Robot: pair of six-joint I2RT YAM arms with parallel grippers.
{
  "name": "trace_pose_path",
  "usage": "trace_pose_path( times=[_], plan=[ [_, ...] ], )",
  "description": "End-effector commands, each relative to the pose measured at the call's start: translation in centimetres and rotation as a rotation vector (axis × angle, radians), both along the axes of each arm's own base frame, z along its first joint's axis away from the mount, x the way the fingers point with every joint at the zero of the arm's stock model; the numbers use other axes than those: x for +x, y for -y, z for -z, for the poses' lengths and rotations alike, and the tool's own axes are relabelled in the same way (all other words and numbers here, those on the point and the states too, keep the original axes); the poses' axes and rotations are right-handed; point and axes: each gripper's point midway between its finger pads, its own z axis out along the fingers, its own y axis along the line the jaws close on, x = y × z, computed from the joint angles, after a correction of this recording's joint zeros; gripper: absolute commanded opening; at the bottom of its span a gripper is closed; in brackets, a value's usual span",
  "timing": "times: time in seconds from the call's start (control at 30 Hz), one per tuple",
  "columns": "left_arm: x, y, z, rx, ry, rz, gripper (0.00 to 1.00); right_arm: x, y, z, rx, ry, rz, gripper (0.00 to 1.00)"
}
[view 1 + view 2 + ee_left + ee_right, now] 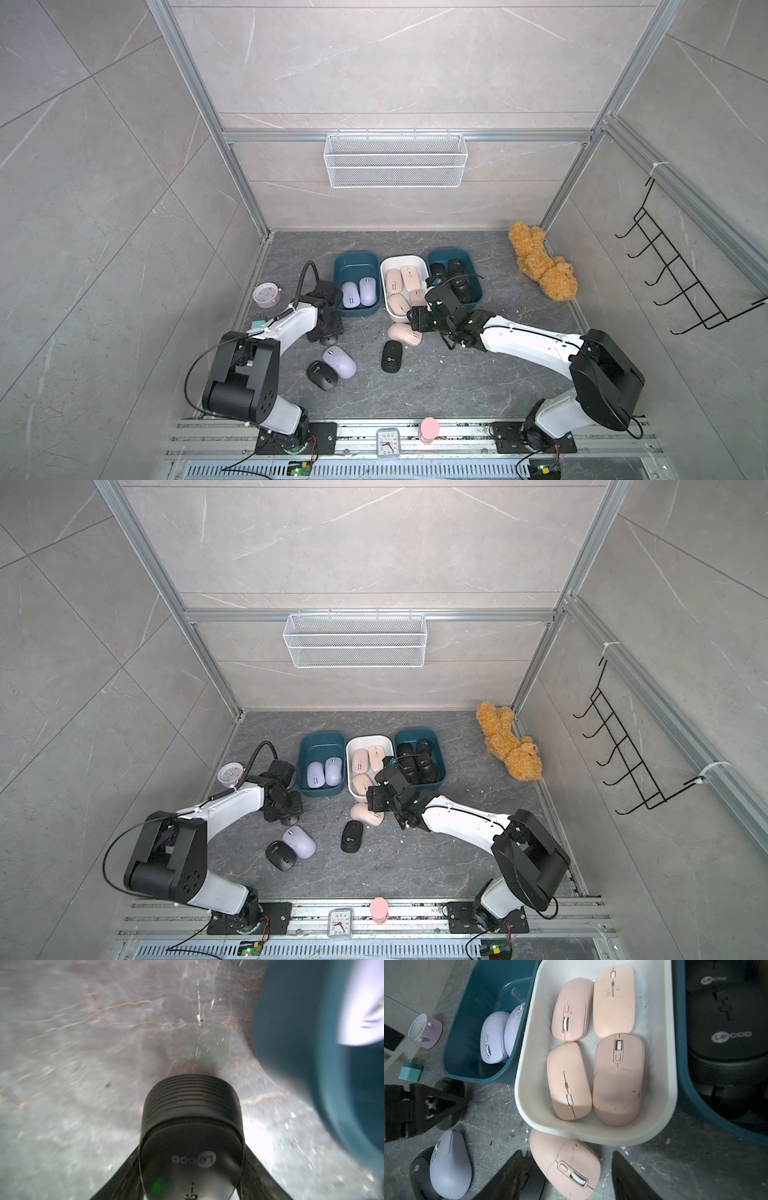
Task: Place the mice by color into the storage box
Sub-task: Pick up the mouse from the center of the board, then place the mouse in the storage box.
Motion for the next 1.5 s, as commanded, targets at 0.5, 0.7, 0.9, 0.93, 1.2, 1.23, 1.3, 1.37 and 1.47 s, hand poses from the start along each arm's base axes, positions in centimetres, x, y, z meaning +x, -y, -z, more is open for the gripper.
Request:
trace_pose_path(
  times=[0.5, 0.7, 0.9, 0.93, 1.2, 1.23, 1.3, 1.37, 1.47],
  plan=[
    [1.0, 2.8, -13.8, 0.094, 0.322, 0.112, 0.44, 0.5, 3.2, -4.3, 0.101, 0.032, 0.114, 0.68],
    [4.0, 9.6, -16.6, 0.062, 0.356, 0.283, 0.44, 0.5, 8.2, -5.1, 0.135, 0.024, 0.221, 0.69],
    [7.6, 16.9, -17.5, -0.012, 0.359, 0.418, 0.44, 0.9, 14.7, -6.2, 0.195, 0.014, 0.368, 0.69],
    [8.1, 18.0, -17.5, -0.025, 0.357, 0.436, 0.44, 0.9, 15.5, -6.3, 0.2, 0.014, 0.387, 0.69],
    [11.9, 26.6, -17.3, -0.135, 0.354, 0.552, 0.44, 1.2, 19.5, -5.9, 0.264, -0.018, 0.476, 0.7],
    [12.3, 27.6, -17.1, -0.151, 0.352, 0.562, 0.44, 1.2, 19.6, -5.8, 0.272, -0.021, 0.48, 0.7],
    [13.1, 29.3, -16.8, -0.179, 0.349, 0.574, 0.44, 1.3, 19.7, -5.7, 0.282, -0.023, 0.479, 0.7],
    [13.9, 30.8, -16.5, -0.201, 0.352, 0.581, 0.44, 1.3, 19.7, -5.5, 0.288, -0.027, 0.476, 0.7],
    [15.0, 32.7, -16.2, -0.222, 0.361, 0.588, 0.44, 1.4, 19.7, -5.3, 0.294, -0.03, 0.471, 0.7]
  ],
)
